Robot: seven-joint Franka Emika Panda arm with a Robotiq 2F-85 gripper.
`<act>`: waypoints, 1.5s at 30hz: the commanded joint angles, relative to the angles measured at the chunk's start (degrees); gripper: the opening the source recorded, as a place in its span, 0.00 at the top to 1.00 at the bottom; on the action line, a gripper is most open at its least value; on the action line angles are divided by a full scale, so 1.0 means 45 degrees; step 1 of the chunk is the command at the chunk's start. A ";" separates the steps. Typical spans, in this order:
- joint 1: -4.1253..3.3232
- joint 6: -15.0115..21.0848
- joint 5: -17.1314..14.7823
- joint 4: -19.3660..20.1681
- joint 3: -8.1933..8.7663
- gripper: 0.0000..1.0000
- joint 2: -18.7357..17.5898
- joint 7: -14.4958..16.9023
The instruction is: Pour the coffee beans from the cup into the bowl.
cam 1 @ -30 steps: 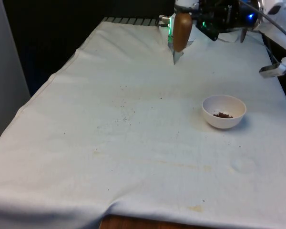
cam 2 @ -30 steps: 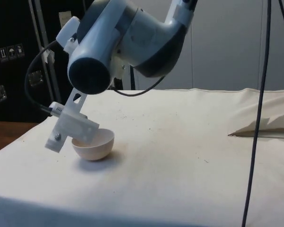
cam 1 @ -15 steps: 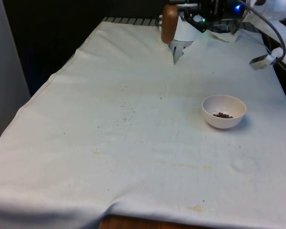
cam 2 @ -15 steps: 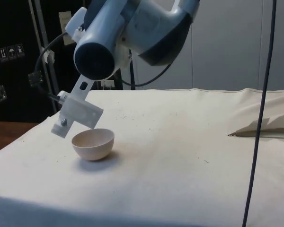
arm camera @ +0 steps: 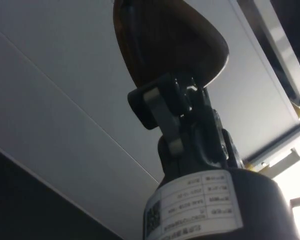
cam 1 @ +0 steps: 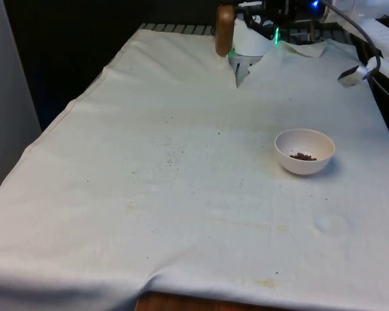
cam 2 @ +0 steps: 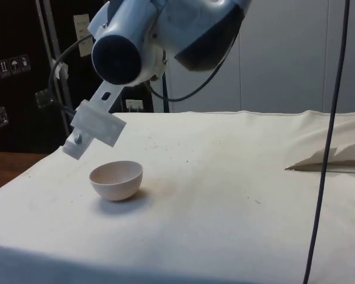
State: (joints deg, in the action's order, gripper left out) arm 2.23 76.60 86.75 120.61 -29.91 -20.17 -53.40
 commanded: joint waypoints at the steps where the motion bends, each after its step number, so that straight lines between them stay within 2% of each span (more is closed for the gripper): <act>1: 0.0127 0.0344 -0.0178 0.0102 -0.0038 1.00 0.0140 0.0076; 6: 0.0115 0.0624 -0.0662 0.0115 0.0064 1.00 0.0255 0.0051; 7: 0.0000 0.0357 -0.0560 0.0025 0.0140 1.00 0.0127 -0.0013; 8: 0.0115 0.0675 -0.0738 0.0115 0.0089 1.00 0.0267 0.0051; 16: 0.0115 0.1070 -0.1388 0.0089 0.0229 1.00 0.0344 0.0064; 17: 0.0000 0.0777 -0.1235 0.0025 0.0267 1.00 0.0229 -0.0013; 18: 0.0115 0.1120 -0.1464 0.0089 0.0242 1.00 0.0357 0.0064; 24: 0.0115 0.1477 -0.1948 0.0102 0.0382 1.00 0.0420 0.0064; 25: 0.0000 0.1171 -0.1821 0.0025 0.0420 1.00 0.0306 -0.0013; 26: 0.0115 0.1541 -0.2012 0.0115 0.0407 1.00 0.0433 0.0064; 28: 0.0127 0.1655 -0.2139 0.0127 0.0458 1.00 0.0458 0.0076; 31: 0.0127 0.1897 -0.2394 0.0166 0.0573 1.00 0.0497 0.0089; 32: 0.0000 0.1566 -0.2279 0.0051 0.0624 1.00 0.0357 -0.0013; 33: 0.0127 0.1948 -0.2445 0.0166 0.0598 1.00 0.0509 0.0089; 34: 0.0140 0.2075 -0.2559 0.0191 0.0662 1.00 0.0522 0.0089; 40: 0.0127 0.2585 -0.2865 0.0293 0.0942 1.00 0.0611 0.0089; 41: 0.0000 0.2228 -0.2750 0.0178 0.0968 1.00 0.0471 -0.0013; 42: 0.0127 0.2585 -0.2865 0.0293 0.0942 1.00 0.0611 0.0089; 45: 0.0127 0.2903 -0.3056 0.0382 0.1095 1.00 0.0700 0.0102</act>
State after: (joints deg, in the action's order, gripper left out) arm 2.23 88.35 73.34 121.87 -24.69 -17.59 -53.46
